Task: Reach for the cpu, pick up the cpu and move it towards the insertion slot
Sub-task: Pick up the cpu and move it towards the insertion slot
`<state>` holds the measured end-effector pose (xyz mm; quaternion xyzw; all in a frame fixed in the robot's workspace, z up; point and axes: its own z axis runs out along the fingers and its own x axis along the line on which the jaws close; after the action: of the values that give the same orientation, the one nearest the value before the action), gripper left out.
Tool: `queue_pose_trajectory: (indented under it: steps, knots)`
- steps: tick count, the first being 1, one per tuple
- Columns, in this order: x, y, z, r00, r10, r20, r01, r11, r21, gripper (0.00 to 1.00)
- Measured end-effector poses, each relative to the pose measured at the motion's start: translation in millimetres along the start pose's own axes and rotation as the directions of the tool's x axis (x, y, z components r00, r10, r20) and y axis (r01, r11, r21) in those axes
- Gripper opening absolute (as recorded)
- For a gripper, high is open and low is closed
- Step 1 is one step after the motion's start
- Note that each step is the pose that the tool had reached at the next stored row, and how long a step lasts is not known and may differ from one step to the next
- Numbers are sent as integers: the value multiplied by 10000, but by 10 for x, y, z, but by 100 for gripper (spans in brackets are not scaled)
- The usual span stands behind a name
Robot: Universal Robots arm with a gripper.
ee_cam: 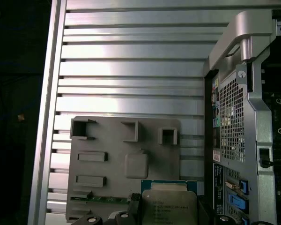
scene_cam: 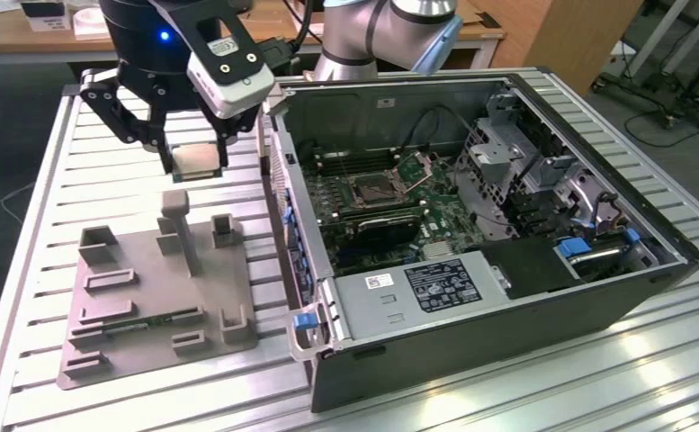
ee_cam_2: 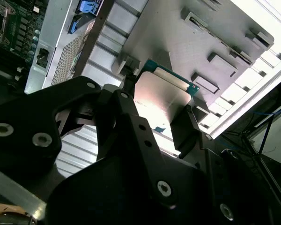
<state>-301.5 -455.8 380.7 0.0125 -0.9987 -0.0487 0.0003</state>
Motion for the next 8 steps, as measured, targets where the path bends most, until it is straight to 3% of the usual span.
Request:
queue_pose_trajectory:
  steps: [8]
  knots:
    - [-55, -2, 4, 10000, 0, 0, 0, 10000, -1, 55]
